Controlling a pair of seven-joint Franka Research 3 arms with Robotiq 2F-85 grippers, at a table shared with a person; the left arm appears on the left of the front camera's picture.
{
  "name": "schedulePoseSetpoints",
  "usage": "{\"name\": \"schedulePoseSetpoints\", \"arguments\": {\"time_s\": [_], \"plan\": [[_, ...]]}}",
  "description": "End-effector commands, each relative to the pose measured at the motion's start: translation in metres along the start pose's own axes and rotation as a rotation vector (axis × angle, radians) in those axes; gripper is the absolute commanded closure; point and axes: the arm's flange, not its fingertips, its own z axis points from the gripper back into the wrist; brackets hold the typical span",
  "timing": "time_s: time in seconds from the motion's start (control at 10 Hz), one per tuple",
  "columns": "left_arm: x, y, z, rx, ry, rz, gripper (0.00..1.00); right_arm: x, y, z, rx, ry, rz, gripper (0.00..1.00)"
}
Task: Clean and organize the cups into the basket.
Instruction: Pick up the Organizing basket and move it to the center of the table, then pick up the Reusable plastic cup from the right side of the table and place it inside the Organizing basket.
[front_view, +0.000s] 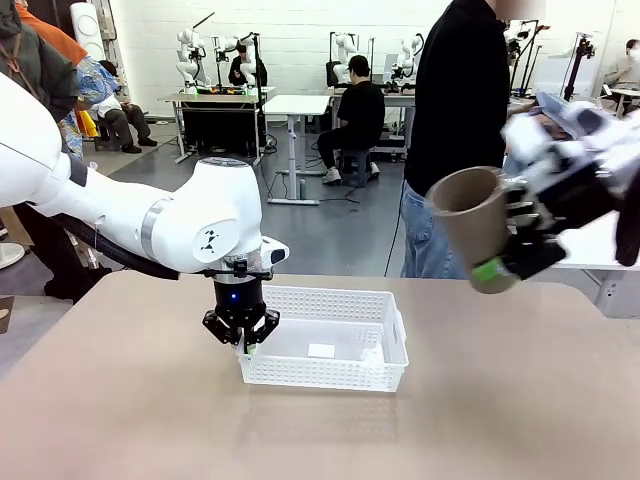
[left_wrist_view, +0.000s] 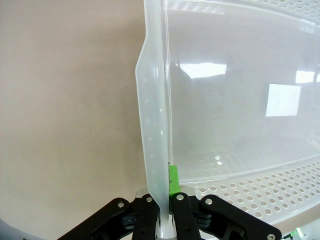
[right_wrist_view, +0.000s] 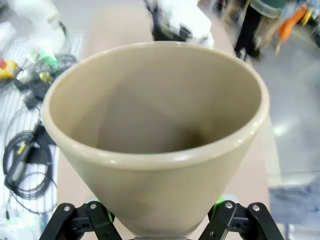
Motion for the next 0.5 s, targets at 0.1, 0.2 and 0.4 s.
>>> {"name": "schedulePoseSetpoints", "arguments": {"time_s": [0.1,0.2,0.4], "plan": [[-0.001,0.000,0.000,-0.002,0.001,0.003,1.00,0.059,-0.020,-0.103,-0.019,0.457,-0.022,0.19],[-0.001,0.000,0.000,-0.002,0.001,0.003,1.00,0.079,-0.021,-0.129,-0.001,0.517,0.006,0.19],[-0.001,0.000,0.000,-0.002,0.001,0.003,1.00,0.099,-0.021,-0.170,0.064,0.600,0.021,0.19]]}}
